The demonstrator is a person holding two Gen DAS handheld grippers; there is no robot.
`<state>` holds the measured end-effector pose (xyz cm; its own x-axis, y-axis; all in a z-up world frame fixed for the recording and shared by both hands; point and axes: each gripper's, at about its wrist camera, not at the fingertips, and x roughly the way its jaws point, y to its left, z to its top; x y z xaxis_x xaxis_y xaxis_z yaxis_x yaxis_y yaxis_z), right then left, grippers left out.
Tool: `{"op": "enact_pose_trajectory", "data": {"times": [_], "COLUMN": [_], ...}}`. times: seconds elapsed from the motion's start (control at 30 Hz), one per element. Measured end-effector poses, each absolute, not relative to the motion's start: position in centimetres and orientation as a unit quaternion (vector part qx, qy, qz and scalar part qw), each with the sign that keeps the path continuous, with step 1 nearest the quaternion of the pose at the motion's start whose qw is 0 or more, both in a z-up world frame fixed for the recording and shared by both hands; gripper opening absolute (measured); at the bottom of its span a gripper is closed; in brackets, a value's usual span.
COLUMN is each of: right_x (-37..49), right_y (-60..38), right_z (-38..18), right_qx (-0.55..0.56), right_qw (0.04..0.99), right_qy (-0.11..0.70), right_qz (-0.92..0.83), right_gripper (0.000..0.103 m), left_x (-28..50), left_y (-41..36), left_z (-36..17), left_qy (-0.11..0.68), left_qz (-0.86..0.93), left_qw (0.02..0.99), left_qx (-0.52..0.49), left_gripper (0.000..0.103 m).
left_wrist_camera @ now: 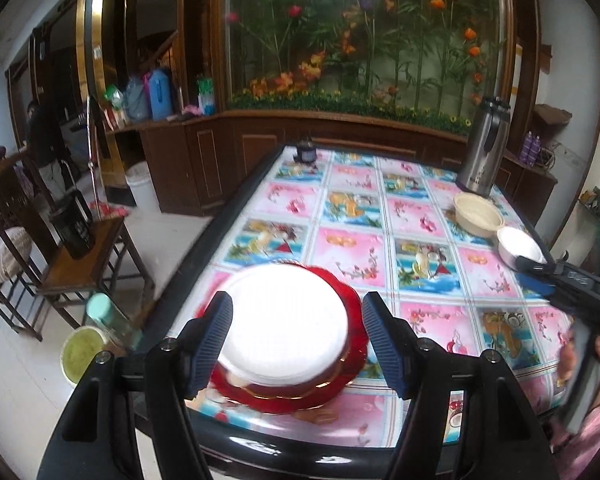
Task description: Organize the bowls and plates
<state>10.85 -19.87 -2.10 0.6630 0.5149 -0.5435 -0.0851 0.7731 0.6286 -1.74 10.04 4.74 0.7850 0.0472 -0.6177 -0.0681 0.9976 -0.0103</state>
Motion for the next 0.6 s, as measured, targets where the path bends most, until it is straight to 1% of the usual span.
{"op": "enact_pose_trajectory", "data": {"times": [0.13,0.2,0.27,0.3,0.4,0.6], "right_x": [7.5,5.7,3.4,2.4,-0.7,-7.9], "right_y": [-25.4,-28.3,-31.8,-33.2,-37.0,-41.5], "right_z": [1.5,3.5,5.6,6.4,8.8,12.8], "right_qx": [0.300,0.311,0.330,0.338,0.345,0.299], "right_qw": [0.877,0.882,0.887,0.888,0.901,0.939], "right_qy": [0.333,0.310,0.280,0.267,0.233,0.164], "right_qz": [0.172,0.169,0.163,0.158,0.126,0.037], "right_gripper": [0.050,0.050,0.056,0.060,0.060,0.060], "left_x": [-4.7,-6.2,-7.7,-8.5,-10.3,-11.8], "left_y": [12.0,13.0,14.2,14.7,16.5,18.8], "left_z": [8.6,10.4,12.0,12.7,14.4,15.8], "left_qy": [0.288,0.267,0.250,0.243,0.225,0.221], "left_qz": [0.043,0.052,0.055,0.059,0.081,0.089], "left_qw": [0.957,0.962,0.967,0.968,0.971,0.971], "left_qx": [0.003,0.008,0.009,0.008,0.012,-0.008], "left_gripper": [0.068,0.072,0.077,0.077,0.078,0.078]}}
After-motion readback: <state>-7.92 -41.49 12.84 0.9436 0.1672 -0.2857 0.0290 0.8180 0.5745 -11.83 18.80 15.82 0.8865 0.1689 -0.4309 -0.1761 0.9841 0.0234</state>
